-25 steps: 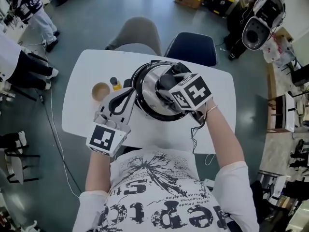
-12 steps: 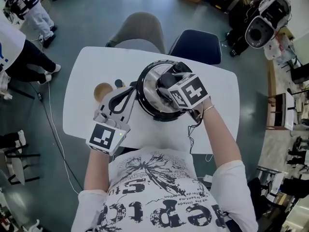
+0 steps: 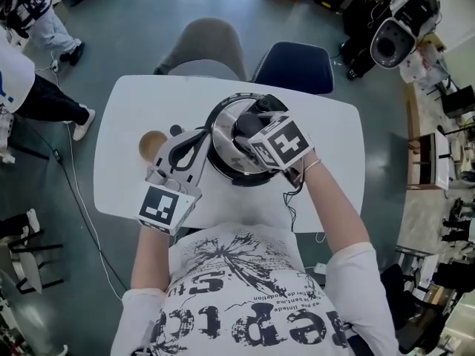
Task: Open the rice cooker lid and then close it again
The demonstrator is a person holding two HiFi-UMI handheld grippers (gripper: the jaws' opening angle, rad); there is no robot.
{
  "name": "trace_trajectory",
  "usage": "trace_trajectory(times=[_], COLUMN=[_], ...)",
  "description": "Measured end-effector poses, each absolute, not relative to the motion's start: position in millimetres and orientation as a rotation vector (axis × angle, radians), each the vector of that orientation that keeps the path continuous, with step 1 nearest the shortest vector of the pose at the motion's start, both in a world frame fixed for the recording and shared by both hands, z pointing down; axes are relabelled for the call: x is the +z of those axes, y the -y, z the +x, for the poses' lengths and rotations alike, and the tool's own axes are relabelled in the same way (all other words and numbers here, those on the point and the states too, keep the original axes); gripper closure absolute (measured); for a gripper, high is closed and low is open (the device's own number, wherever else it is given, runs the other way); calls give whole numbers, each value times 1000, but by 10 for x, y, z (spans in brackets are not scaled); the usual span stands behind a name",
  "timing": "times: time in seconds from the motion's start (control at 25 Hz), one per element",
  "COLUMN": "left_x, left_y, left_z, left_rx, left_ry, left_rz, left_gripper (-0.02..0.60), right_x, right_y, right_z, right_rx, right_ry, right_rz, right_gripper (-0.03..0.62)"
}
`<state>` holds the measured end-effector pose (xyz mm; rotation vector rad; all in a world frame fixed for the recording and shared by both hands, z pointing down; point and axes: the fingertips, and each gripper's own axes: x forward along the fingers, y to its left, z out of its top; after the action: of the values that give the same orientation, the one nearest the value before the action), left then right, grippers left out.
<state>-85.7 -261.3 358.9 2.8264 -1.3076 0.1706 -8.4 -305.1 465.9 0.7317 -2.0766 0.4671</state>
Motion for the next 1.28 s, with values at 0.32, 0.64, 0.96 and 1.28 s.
trace_trajectory(times=[0.32,0.64,0.96,1.28], left_x=[3436,3372,3270,3201], left_y=[2592,2576,2604,2624], left_z=[-760,-879,-807,-749], left_rx=[145,256,249,193], left_ry=[1340,1387,1411,1412], left_rz=[2837,2837,2815,2842], left_gripper=[569,569,569,568], right_x=[4467,3831,3476,3508], right_y=[3095,3091,2930,2800], right_z=[3,100,416,743], right_rx=[425,272,135,108], right_ry=[2165,2422,2627,2656], right_rz=[830,1017,1250,1427], right_gripper=[277,331,461,583])
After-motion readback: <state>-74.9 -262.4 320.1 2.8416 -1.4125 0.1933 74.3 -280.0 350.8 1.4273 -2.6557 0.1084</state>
